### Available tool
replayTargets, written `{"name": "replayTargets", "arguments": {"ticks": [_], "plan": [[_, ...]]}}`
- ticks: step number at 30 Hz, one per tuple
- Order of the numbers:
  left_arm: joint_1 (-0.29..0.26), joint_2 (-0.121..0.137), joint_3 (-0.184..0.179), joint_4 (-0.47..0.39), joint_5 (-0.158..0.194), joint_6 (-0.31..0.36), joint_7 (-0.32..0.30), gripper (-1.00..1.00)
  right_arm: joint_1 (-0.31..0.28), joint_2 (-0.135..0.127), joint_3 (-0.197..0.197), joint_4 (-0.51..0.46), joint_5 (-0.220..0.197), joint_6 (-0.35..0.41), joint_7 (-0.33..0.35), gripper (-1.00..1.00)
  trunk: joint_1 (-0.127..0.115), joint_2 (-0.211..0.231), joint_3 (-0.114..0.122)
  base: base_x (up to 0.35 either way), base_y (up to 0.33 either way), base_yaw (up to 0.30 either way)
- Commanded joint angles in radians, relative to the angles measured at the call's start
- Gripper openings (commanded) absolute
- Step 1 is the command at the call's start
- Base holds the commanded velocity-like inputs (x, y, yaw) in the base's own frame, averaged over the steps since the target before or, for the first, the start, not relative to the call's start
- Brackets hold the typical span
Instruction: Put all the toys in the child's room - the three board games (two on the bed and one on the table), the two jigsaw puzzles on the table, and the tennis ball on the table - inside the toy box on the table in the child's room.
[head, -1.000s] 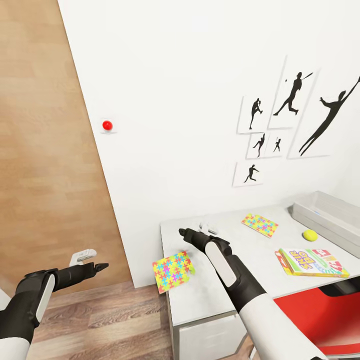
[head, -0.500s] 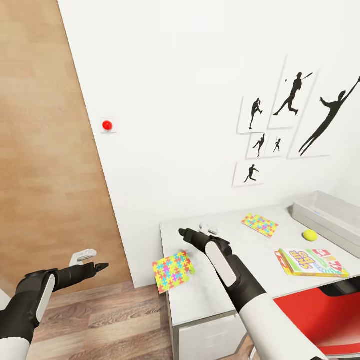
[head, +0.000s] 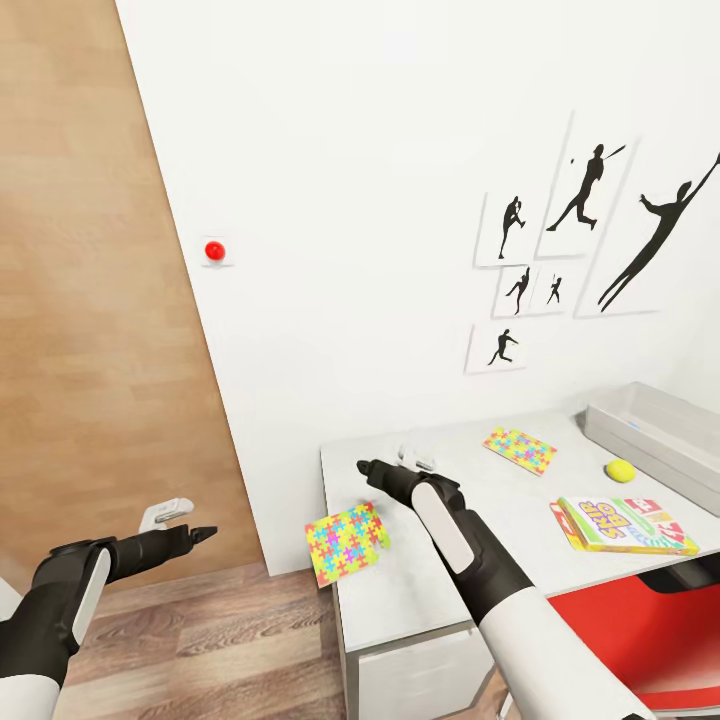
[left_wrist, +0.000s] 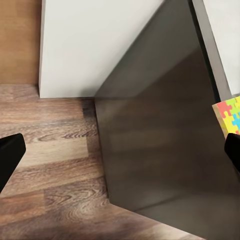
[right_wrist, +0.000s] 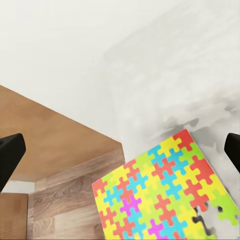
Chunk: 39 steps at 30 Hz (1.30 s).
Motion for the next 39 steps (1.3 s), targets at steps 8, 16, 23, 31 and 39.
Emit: {"name": "replayTargets", "arguments": {"ticks": [8, 16, 23, 31, 39], "plan": [[-0.001, 0.0, 0.002, -0.001, 0.002, 0.009, -0.006, 1.0, -0.001, -0.015, -0.039, -0.01, -0.068, 0.07, 0.044, 1.0, 0.001, -0.002, -0.002, 0.0, 0.0, 0.0], [-0.001, 0.0, 0.003, -0.001, 0.003, 0.012, -0.01, 1.0, -0.001, -0.072, -0.055, -0.012, -0.109, 0.121, 0.25, 1.0, 0.001, -0.002, -0.002, 0.0, 0.0, 0.0], [-0.001, 0.0, 0.005, 0.0, 0.015, 0.017, -0.012, 1.0, -0.001, -0.089, -0.058, -0.013, -0.114, 0.128, 0.326, 1.0, 0.001, -0.002, -0.002, 0.0, 0.0, 0.0], [-0.001, 0.003, 0.008, 0.002, 0.053, 0.025, -0.068, 1.0, -0.001, -0.1, -0.083, -0.013, -0.146, 0.129, 0.342, 1.0, 0.001, -0.002, -0.002, 0.0, 0.0, 0.0], [-0.001, 0.003, 0.01, 0.002, 0.06, 0.032, -0.135, 1.0, -0.001, -0.11, -0.101, -0.012, -0.181, 0.129, 0.344, 1.0, 0.001, -0.002, -0.002, 0.0, 0.0, 0.0]]}}
